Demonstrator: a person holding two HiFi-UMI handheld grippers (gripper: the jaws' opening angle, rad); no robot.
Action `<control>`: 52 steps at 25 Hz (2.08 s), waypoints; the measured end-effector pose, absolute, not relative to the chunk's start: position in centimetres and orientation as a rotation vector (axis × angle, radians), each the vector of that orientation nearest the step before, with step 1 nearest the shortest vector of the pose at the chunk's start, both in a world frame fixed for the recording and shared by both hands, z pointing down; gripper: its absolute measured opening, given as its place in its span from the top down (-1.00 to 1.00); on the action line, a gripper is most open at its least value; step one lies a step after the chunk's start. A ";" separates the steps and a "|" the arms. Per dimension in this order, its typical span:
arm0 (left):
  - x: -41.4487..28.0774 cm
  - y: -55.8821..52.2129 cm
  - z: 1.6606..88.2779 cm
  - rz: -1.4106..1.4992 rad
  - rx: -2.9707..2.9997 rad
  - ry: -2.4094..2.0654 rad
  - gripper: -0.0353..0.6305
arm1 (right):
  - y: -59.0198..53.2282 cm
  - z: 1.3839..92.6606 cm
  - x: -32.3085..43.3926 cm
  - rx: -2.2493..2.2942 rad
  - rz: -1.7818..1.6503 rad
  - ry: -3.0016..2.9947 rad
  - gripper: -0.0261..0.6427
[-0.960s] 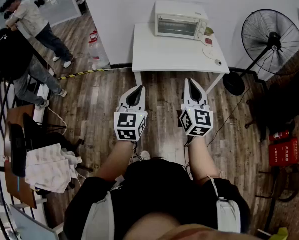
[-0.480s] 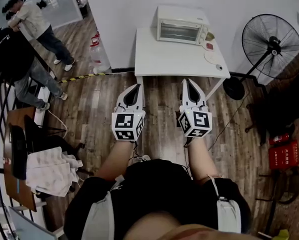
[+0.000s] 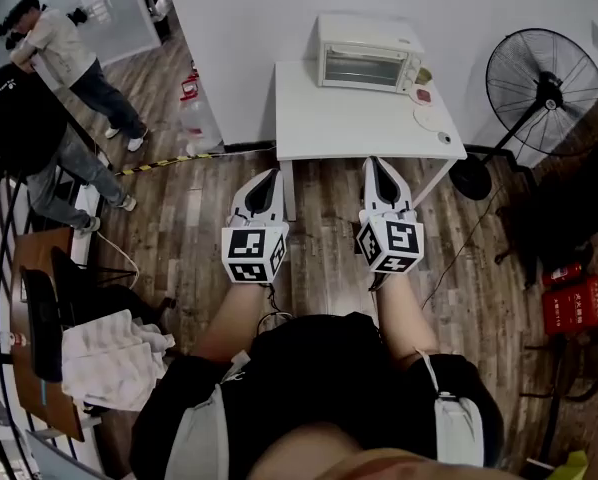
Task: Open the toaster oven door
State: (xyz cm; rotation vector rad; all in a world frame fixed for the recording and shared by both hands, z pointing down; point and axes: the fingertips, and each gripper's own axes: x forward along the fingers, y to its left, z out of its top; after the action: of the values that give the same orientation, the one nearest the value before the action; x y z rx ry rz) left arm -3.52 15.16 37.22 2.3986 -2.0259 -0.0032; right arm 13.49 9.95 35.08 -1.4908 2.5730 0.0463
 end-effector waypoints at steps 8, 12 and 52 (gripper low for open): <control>-5.8 13.4 37.7 0.004 2.414 -2.008 0.86 | 8.2 35.1 11.3 -1.516 0.070 2.564 0.91; -6.9 11.3 37.9 0.005 2.413 -2.012 0.86 | 5.9 35.4 10.3 -1.514 0.066 2.568 0.91; -11.6 -28.8 39.6 0.105 2.343 -2.016 0.86 | -39.0 41.9 2.2 -1.609 -0.022 2.951 0.64</control>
State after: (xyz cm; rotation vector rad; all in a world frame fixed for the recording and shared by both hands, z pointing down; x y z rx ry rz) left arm -11.58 -28.85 39.64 2.3428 -2.0156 0.1048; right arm 2.21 -39.02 41.86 -1.6091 2.9506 -0.0223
